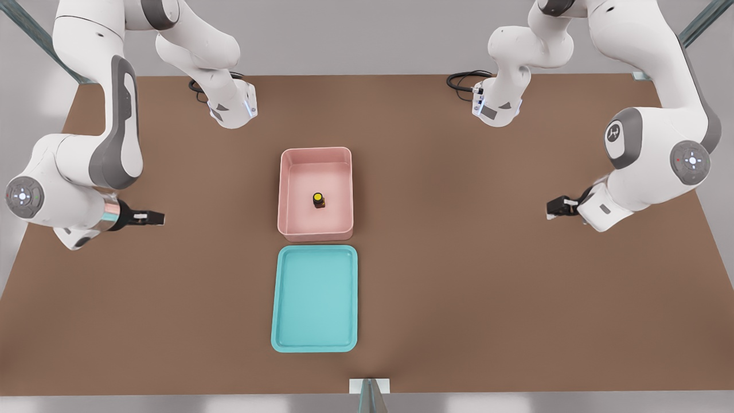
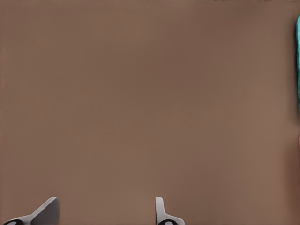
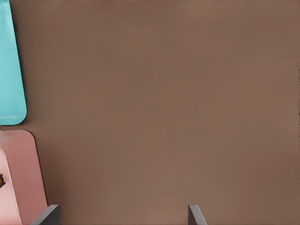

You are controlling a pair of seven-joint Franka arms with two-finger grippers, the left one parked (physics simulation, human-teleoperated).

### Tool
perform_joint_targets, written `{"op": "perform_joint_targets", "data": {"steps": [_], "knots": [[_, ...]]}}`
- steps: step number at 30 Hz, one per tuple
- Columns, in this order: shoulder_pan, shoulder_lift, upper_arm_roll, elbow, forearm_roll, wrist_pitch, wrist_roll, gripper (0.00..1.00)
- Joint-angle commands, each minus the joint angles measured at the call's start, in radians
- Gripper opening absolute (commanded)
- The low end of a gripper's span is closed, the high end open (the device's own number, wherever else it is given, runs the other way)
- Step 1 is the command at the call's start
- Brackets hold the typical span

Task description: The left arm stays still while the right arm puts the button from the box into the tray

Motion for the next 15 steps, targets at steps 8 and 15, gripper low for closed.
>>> {"op": "perform_joint_targets", "data": {"steps": [8, 15], "knots": [[0.149, 0.039, 0.003, -0.016, 0.011, 0.111, 0.145, 1.0], [0.406, 0.037, 0.009, -0.19, 0.047, 0.334, 0.6, 1.0]]}}
